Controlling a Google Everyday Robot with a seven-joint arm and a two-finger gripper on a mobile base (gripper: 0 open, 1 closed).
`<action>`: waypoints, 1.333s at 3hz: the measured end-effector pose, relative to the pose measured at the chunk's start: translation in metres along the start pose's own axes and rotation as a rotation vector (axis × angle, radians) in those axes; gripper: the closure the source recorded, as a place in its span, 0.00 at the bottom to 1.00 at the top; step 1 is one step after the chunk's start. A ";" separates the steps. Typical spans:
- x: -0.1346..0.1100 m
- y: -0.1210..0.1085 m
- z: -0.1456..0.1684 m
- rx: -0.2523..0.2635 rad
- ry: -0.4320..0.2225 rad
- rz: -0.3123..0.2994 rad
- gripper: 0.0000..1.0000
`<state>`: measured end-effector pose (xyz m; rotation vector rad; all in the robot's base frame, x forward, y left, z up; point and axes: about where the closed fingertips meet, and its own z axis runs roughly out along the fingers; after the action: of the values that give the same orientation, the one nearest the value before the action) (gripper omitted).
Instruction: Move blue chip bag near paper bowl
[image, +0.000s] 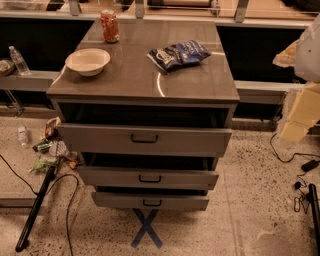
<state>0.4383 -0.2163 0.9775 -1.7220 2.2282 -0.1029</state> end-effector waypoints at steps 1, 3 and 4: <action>0.000 0.000 0.000 0.000 0.000 0.000 0.00; -0.023 -0.105 0.043 0.101 -0.336 0.231 0.00; -0.047 -0.176 0.060 0.183 -0.542 0.325 0.00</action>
Offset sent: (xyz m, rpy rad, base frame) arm 0.2128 -0.0344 -0.0016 0.6124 -0.4109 -0.3582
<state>0.6295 -0.2110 0.9743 -1.1059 1.9764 0.2052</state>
